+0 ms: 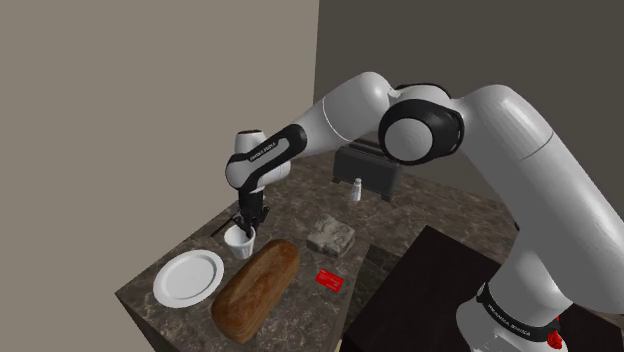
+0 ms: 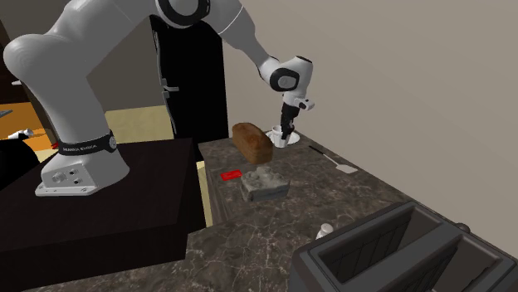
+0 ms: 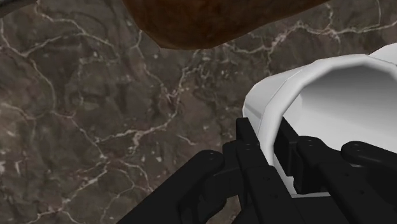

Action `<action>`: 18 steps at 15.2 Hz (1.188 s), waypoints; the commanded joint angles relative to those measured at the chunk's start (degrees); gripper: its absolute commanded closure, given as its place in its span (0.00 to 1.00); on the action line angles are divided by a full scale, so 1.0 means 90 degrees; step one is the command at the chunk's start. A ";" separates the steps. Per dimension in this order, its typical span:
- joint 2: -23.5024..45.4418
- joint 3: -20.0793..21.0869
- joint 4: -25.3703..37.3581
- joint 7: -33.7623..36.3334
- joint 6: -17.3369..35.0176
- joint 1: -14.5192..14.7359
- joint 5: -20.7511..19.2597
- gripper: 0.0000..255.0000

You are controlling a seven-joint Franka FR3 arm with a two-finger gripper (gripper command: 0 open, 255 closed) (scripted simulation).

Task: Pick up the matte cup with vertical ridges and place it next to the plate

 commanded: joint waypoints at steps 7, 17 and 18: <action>0.0349 0.0019 0.0178 -0.0041 0.0172 -0.0009 0.0018 1.00; 0.0349 0.0019 0.0178 -0.0041 0.0172 -0.0009 0.0018 0.00; 0.0202 0.0005 0.0146 -0.0036 0.0056 -0.0025 0.0005 0.00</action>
